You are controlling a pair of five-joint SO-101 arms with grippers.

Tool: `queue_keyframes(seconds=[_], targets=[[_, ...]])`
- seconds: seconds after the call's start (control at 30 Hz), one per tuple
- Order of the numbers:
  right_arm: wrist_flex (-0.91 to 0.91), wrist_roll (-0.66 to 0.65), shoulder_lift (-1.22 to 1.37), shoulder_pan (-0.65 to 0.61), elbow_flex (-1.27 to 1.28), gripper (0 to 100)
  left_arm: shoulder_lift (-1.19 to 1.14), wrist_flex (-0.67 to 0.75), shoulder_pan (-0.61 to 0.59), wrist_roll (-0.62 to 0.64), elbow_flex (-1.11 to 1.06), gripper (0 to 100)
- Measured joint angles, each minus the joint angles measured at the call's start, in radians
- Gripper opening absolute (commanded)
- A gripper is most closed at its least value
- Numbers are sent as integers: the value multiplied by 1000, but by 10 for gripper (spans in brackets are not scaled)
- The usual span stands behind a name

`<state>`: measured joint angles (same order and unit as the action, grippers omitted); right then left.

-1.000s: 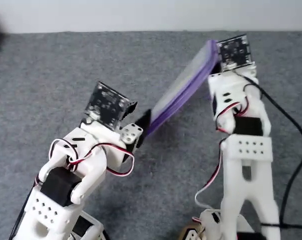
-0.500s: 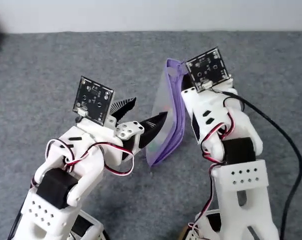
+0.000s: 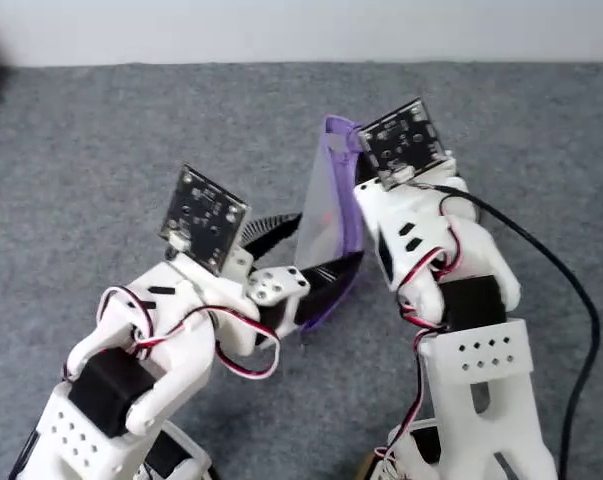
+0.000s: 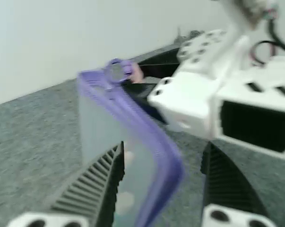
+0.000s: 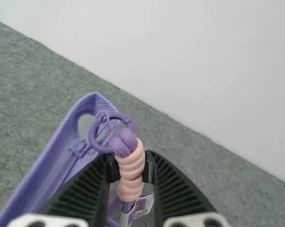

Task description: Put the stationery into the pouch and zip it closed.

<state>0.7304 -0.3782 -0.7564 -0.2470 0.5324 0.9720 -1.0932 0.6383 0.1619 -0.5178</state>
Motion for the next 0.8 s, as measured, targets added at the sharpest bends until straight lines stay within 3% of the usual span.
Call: queue_keyframes(seconds=[0.8], targets=[[-3,3,6,-6,2,7,-114,140,-55,0,-84,203]])
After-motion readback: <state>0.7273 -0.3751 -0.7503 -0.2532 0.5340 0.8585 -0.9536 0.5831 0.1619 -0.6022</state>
